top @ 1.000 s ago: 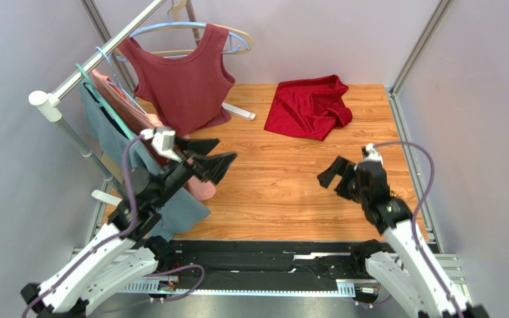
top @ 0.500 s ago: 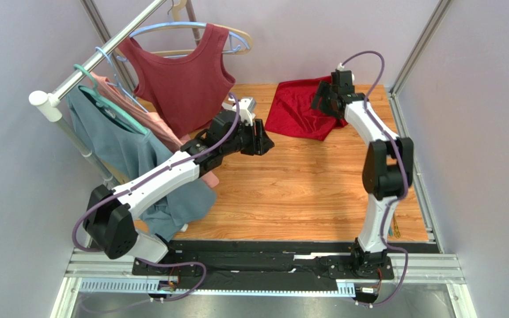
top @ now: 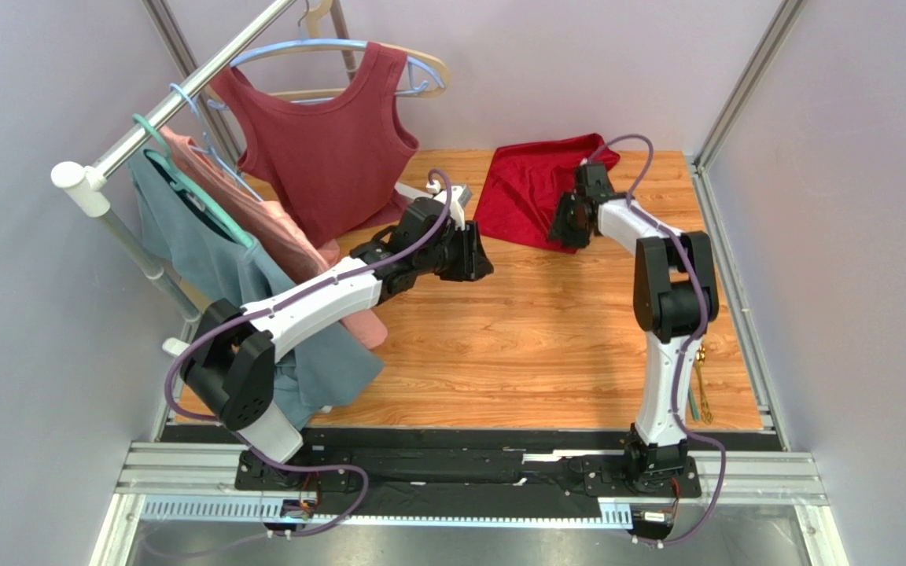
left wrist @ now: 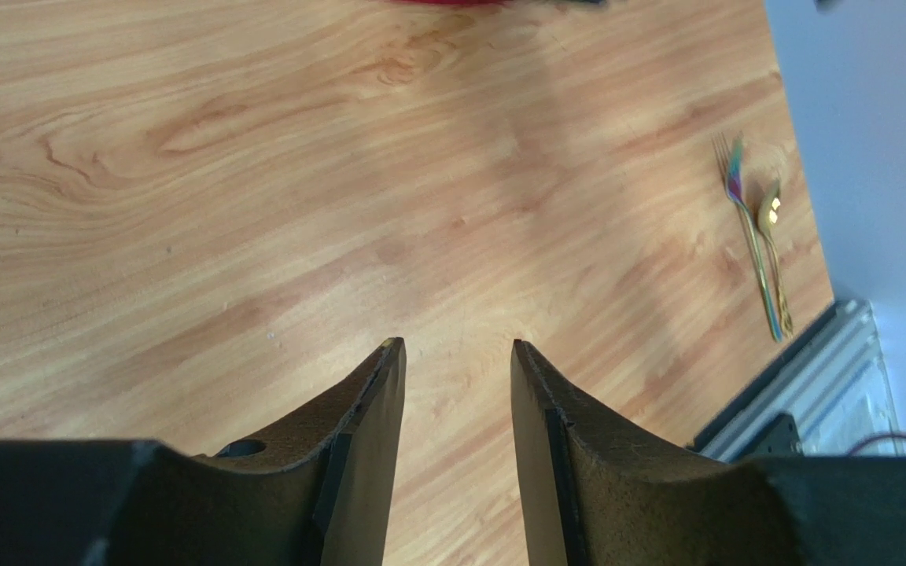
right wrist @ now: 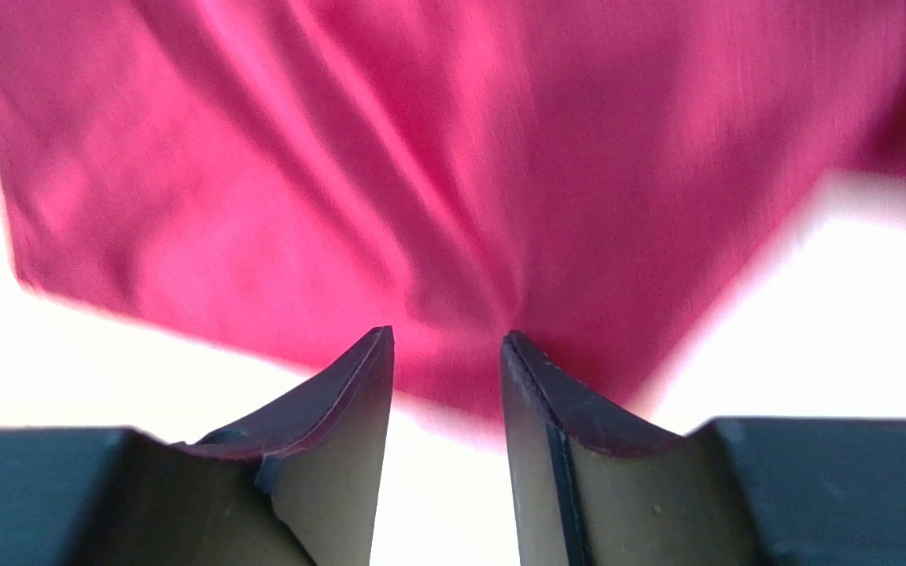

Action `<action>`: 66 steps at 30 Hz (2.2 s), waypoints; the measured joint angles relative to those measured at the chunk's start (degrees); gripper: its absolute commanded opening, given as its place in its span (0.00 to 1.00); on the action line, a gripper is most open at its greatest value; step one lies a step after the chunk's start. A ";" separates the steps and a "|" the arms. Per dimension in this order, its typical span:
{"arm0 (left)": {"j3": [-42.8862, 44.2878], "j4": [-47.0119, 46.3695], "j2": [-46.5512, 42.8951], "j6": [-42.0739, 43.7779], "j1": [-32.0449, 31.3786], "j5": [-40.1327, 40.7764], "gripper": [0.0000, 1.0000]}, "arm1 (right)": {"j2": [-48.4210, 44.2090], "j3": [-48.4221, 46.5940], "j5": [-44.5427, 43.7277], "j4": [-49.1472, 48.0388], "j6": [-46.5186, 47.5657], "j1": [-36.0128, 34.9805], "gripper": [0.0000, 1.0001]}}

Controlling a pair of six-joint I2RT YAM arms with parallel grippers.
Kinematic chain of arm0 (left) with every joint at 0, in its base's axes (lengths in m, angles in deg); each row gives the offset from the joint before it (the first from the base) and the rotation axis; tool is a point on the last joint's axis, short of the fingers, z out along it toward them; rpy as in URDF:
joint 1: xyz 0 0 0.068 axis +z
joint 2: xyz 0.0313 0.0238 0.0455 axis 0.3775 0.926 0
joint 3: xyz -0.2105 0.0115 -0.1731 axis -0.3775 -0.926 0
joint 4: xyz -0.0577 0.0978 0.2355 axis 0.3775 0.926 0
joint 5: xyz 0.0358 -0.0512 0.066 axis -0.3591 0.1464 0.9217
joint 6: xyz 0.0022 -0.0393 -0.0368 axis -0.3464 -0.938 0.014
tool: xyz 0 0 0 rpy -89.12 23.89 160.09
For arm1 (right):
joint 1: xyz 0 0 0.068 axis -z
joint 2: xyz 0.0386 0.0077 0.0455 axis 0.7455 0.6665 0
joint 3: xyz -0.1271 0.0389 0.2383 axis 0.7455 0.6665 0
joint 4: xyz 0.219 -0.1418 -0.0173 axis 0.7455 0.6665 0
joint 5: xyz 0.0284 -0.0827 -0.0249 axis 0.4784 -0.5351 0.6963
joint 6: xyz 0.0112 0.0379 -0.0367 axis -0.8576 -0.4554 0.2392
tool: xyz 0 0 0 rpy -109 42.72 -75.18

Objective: Fold the napkin into a case and place the utensils inside
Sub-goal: Pick up the crumpled napkin from the corner of the board.

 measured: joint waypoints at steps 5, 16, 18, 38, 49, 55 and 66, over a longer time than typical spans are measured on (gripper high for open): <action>6.51 2.05 6.80 -1.25 -1.07 6.23 0.47 | -10.97 16.61 3.02 -1.64 -1.22 -1.18 0.53; 26.91 13.20 25.29 -0.57 -1.14 19.37 0.49 | -14.58 3.41 -1.57 7.32 -0.61 0.24 0.58; 25.97 14.36 25.46 -0.26 -1.01 20.65 0.49 | -13.22 -0.35 -2.34 7.30 -0.57 0.96 0.53; 24.04 19.78 31.78 0.15 0.85 16.79 0.61 | -3.58 1.22 2.71 8.11 -4.76 3.98 0.49; 29.29 20.24 35.58 -0.48 1.55 16.41 0.56 | -1.31 0.94 5.49 6.34 -5.01 4.15 0.43; 30.51 19.71 36.52 -0.63 2.49 17.25 0.61 | -0.87 0.11 5.60 5.92 -5.01 4.15 0.25; 30.47 19.08 36.65 0.42 2.84 21.57 0.66 | 0.11 -2.84 7.28 5.55 -5.84 5.07 0.00</action>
